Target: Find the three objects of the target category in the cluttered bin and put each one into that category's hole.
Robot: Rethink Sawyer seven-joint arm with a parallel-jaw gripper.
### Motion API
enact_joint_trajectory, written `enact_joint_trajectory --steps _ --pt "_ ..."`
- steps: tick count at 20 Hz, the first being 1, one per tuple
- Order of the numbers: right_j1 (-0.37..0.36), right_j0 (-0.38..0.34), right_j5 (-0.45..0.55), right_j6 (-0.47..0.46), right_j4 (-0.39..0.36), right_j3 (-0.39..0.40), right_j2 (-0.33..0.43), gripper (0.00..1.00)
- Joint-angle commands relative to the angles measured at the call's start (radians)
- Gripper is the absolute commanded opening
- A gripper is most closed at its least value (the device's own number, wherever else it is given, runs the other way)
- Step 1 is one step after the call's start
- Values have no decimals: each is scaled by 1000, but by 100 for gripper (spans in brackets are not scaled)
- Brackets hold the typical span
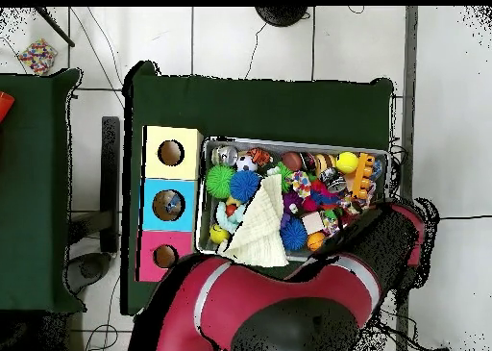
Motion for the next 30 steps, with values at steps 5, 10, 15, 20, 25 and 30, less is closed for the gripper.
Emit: enact_joint_trajectory --steps 5,10,15,20,25,30 --pt "-76 -97 -108 -289 155 -34 268 100" --pt "-121 -138 -139 -409 241 8 303 100" --pt "-155 -163 -158 -546 334 52 314 100" --pt "-174 -190 -204 -702 454 90 308 100" --pt "-182 -207 -275 -771 526 112 303 100" --pt "-179 -178 -254 -784 482 94 285 100"
